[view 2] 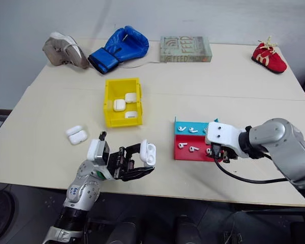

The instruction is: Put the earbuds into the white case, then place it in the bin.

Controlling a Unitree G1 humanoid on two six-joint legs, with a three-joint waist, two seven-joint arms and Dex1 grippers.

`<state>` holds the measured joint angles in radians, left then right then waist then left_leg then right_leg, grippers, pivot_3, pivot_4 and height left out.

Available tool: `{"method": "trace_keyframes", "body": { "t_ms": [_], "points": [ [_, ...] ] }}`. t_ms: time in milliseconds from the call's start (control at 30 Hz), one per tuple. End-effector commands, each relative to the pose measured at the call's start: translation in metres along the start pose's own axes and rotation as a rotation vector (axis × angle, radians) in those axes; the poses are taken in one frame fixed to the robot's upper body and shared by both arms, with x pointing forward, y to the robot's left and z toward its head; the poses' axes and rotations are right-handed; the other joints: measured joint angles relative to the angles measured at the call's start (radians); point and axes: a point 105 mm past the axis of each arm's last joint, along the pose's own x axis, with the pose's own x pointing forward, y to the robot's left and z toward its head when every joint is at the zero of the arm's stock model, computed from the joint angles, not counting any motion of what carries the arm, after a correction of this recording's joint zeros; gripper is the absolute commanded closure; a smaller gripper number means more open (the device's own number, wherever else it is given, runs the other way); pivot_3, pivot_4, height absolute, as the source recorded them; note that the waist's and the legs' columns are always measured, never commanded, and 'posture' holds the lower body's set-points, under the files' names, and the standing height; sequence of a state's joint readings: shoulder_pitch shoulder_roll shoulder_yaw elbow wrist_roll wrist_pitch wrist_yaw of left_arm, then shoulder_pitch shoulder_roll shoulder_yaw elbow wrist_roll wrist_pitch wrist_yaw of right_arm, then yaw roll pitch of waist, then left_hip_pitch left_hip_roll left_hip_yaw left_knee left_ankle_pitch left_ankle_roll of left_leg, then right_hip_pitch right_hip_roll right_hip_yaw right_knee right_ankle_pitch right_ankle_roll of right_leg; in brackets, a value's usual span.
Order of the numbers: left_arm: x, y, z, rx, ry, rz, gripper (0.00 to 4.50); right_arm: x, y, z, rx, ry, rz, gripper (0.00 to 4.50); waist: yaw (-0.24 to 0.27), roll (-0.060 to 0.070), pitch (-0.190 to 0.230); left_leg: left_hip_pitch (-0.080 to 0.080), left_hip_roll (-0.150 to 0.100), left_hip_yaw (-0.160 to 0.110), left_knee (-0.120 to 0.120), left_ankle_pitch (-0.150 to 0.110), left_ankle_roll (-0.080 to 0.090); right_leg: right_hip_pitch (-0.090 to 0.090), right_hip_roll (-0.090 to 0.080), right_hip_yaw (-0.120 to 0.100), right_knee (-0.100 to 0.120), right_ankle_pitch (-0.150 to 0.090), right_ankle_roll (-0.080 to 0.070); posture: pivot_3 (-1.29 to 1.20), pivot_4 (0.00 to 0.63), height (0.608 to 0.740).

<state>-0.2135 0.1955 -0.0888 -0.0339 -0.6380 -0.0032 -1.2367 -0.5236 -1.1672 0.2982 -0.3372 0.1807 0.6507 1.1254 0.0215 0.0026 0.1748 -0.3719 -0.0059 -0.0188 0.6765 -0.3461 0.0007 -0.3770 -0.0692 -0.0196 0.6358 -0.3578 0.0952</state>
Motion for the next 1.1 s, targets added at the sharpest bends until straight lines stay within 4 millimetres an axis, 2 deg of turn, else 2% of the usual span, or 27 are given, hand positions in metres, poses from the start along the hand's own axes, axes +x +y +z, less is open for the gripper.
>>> {"method": "trace_keyframes", "body": {
  "t_ms": [33, 267, 1100],
  "points": [
    [0.003, -0.003, 0.003, 0.032, -0.011, -0.006, 1.72, 0.001, -0.007, -0.001, -0.037, 0.027, -0.003, 2.65, -0.001, 0.000, 0.000, 0.000, 0.000, 0.000, 0.001, 0.000, 0.000, 0.000, 0.000, 0.000, 0.000, 0.000, 0.000, 0.00, 0.150, 0.740],
    [0.003, -0.003, 0.003, 0.040, -0.006, 0.000, 1.72, 0.007, -0.016, -0.006, -0.053, 0.075, 0.012, 2.65, -0.003, 0.000, 0.000, 0.000, 0.000, 0.000, 0.002, 0.000, 0.000, 0.000, 0.000, 0.000, 0.002, 0.000, 0.000, 0.00, 0.150, 0.740],
    [-0.001, -0.004, 0.008, 0.049, 0.018, 0.016, 1.72, 0.023, -0.024, -0.005, -0.043, 0.090, 0.059, 2.65, -0.023, 0.000, 0.000, 0.000, 0.000, 0.000, 0.004, 0.000, 0.000, 0.000, 0.000, 0.000, 0.004, 0.000, 0.000, 0.00, 0.150, 0.740]
  ]
}}
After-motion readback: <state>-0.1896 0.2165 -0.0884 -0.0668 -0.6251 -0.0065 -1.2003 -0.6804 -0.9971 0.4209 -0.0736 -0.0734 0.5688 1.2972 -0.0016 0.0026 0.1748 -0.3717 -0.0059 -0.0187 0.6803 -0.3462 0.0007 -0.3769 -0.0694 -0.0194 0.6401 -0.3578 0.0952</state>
